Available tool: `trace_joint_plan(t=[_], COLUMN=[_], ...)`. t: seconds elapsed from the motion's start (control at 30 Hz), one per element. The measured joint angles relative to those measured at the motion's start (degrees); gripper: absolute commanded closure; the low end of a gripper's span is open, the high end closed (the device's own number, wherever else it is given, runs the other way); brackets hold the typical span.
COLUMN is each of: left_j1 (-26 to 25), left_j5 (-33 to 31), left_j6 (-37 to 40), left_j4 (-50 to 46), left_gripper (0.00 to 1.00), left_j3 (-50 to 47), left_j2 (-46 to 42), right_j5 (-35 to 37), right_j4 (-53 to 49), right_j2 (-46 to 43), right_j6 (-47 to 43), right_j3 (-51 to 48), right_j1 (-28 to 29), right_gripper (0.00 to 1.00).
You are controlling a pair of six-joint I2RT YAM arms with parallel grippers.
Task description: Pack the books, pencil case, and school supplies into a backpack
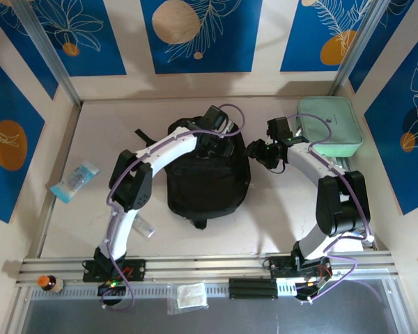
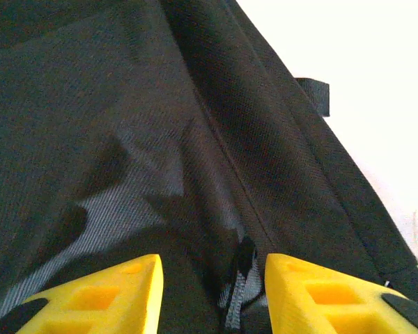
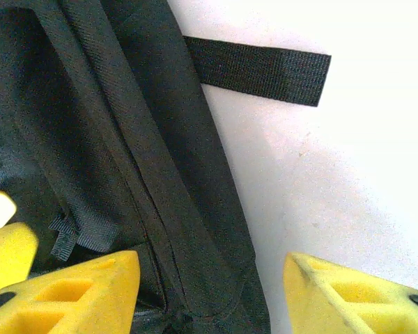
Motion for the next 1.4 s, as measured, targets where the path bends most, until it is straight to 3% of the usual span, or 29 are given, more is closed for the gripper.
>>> trace_joint_plan(t=[0.23, 0.53, 0.67, 0.77, 0.93, 1.13, 1.4], left_j1=[-0.1, -0.4, -0.4, -0.4, -0.4, -0.4, 0.2], left_j5=[2.3, 0.9, 0.5, 0.4, -0.2, -0.7, -4.5], left_j6=[4.7, 6.6, 6.8, 7.4, 7.6, 5.7, 3.1], left_j4=[-4.2, -7.8, -10.1, -12.6, -13.6, -13.5, -11.2], left_gripper=[0.54, 0.62, 0.71, 0.85, 0.96, 1.0, 1.0], left_j3=[2.1, 5.9, 8.5, 11.4, 12.4, 12.2, 3.5], left_j2=[1.4, 5.5, 7.1, 8.4, 8.8, 8.0, -2.3], right_j5=[-0.4, -1.0, -1.0, -0.9, -0.5, 1.0, 3.4], right_j4=[0.4, 0.7, 0.7, 0.1, -0.7, -2.0, -2.9], right_j2=[0.3, 1.0, 1.3, 3.4, 7.2, 8.4, 9.4], right_j6=[0.0, 0.0, 0.0, 0.0, 0.0, -0.2, 0.0], right_j3=[0.0, 0.0, 0.0, 0.6, 1.8, 3.4, 4.6], right_j1=[0.0, 0.0, 0.2, 0.3, 1.3, 2.1, 2.8], right_gripper=[0.44, 0.43, 0.44, 0.44, 0.45, 0.54, 0.73])
